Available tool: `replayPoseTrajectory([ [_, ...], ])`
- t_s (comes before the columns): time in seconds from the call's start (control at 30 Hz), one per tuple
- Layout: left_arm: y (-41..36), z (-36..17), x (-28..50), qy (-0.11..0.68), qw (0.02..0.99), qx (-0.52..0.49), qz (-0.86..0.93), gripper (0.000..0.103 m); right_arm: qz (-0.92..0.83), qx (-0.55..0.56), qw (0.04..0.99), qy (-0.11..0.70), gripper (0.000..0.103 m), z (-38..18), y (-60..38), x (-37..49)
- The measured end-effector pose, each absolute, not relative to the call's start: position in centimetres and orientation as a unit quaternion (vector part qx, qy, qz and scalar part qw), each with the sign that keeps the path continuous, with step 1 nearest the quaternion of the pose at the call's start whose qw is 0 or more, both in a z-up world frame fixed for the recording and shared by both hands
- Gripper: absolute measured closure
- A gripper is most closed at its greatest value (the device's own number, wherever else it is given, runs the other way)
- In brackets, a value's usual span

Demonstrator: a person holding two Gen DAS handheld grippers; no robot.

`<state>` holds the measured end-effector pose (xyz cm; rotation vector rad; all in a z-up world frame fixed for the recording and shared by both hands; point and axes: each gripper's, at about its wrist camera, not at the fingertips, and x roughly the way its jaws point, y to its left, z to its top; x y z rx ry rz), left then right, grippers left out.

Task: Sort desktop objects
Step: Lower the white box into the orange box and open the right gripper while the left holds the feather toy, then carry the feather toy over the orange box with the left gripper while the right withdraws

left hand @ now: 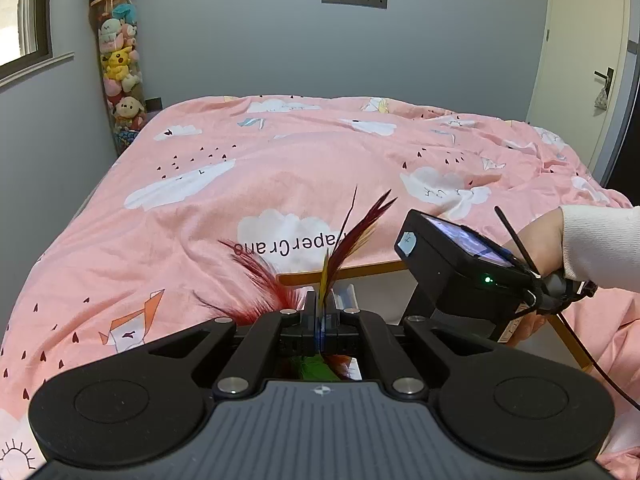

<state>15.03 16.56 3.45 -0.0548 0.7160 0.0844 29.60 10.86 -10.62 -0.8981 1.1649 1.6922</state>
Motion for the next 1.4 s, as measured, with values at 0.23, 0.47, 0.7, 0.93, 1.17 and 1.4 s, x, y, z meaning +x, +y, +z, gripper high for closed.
replayPoseTrajectory([
  [0.23,16.4,3.3,15.1,0.355,0.934,-0.029,0.04,0.103,0.666,-0.378,0.46,0.449,0.057,-11.0,10.4,28.5],
  [0.47,16.3,3.0,15.1,0.36,0.931,-0.031,0.041,0.103,0.656,-0.393,0.476,0.433,0.051,-11.5,10.1,27.2],
  [0.7,16.0,2.8,15.1,0.362,0.931,-0.028,0.038,0.103,0.637,-0.39,0.499,0.439,0.05,-11.5,8.9,27.2],
  [0.93,15.9,2.8,15.2,0.367,0.929,-0.024,0.036,0.103,0.647,-0.365,0.498,0.447,0.046,-12.3,9.0,27.0],
  [1.17,15.7,2.7,15.5,0.372,0.927,-0.021,0.034,0.103,0.695,-0.346,0.444,0.447,0.057,-12.6,9.4,25.7],
  [1.4,15.7,2.5,15.7,0.374,0.927,-0.025,0.031,0.103,0.716,-0.349,0.404,0.449,0.062,-13.0,9.3,24.5],
])
